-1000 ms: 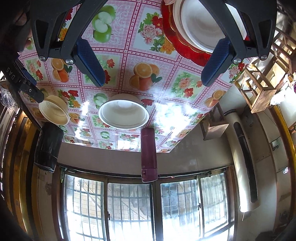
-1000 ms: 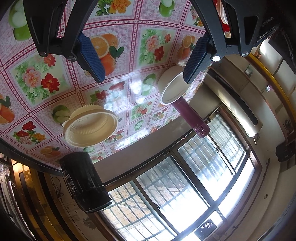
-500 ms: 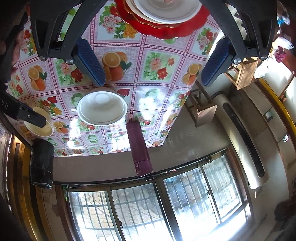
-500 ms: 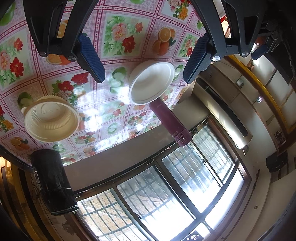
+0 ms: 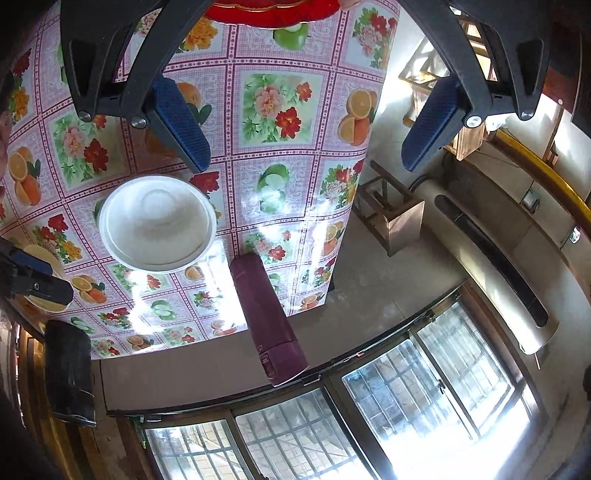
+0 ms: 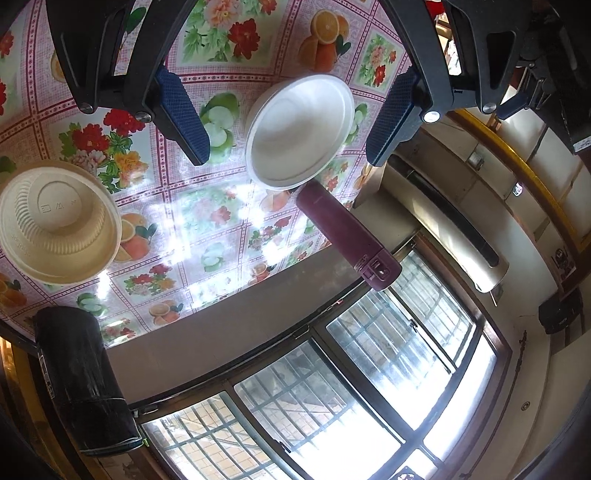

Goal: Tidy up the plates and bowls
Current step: 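Move both grippers to the rim of the large white bowl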

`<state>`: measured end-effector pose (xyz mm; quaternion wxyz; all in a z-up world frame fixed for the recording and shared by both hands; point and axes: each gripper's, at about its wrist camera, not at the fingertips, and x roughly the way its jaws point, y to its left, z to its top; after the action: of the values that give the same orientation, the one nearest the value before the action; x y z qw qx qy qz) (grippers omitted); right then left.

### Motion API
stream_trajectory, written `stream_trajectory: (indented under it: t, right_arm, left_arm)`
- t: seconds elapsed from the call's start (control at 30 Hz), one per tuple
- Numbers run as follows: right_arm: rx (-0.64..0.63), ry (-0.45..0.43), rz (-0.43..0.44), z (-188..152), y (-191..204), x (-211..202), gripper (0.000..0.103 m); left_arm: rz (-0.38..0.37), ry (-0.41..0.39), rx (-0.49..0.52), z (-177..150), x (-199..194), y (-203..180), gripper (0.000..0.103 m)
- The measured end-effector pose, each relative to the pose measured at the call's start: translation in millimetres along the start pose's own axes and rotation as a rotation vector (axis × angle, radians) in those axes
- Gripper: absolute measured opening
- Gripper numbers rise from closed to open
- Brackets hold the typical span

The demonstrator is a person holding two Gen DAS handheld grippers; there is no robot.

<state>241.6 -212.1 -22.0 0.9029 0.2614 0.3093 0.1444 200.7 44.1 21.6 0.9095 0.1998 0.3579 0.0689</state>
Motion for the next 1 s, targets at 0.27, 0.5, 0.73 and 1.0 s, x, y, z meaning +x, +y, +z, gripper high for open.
stream_trajectory:
  t: [0.27,0.5,0.73,1.0]
  right_arm:
    - [0.056,0.042,0.018,5,-16,37,0.088]
    - [0.081,0.062,0.029,3,-29,55,0.088]
    - [0.085,0.099,0.030,-1,-37,68,0.088]
    - [0.089,0.113,0.032,-3,-40,72,0.088]
  left_arm:
    - [-0.044,0.104,0.058,13,51,-14,0.103]
    - [-0.034,0.142,0.085,20,82,-26,0.103]
    - [-0.034,0.159,0.118,29,101,-42,0.103]
    - [-0.065,0.179,0.116,37,118,-56,0.103]
